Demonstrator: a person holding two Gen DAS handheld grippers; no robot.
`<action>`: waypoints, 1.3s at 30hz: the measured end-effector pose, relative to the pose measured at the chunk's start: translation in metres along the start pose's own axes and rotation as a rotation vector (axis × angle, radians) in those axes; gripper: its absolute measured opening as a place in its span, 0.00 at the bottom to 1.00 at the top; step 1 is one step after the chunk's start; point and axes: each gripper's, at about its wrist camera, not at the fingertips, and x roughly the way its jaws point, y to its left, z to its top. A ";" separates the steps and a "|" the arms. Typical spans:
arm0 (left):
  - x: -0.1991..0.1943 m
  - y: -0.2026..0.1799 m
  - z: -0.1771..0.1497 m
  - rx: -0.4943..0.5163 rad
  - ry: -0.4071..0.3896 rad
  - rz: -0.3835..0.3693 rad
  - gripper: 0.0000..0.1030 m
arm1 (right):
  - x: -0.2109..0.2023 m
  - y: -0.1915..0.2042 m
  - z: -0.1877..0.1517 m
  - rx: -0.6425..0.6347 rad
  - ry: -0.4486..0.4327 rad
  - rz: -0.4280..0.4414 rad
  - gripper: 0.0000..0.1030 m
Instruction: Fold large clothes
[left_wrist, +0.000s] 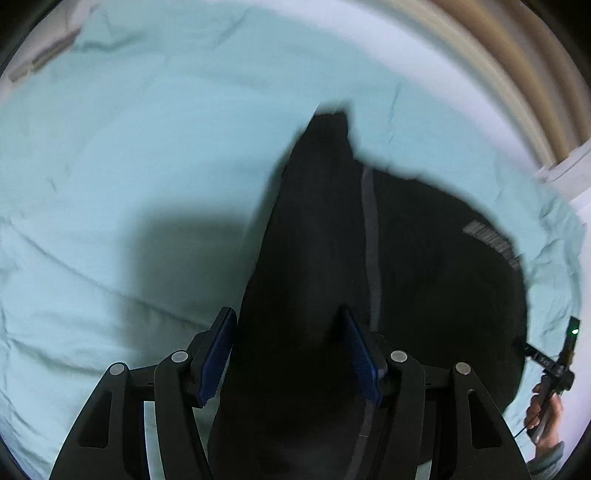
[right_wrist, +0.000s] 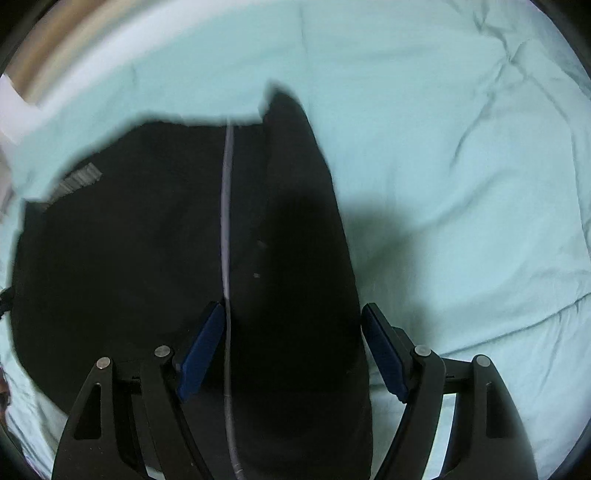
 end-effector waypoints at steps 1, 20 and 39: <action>0.008 0.003 -0.001 -0.021 0.019 -0.008 0.62 | 0.005 -0.001 -0.002 0.015 -0.006 0.019 0.76; 0.009 0.027 0.037 -0.109 0.038 -0.326 0.70 | 0.007 -0.019 0.038 0.013 0.005 0.195 0.84; 0.026 -0.009 0.012 0.025 0.076 -0.370 0.41 | 0.055 -0.012 0.047 -0.016 0.099 0.523 0.53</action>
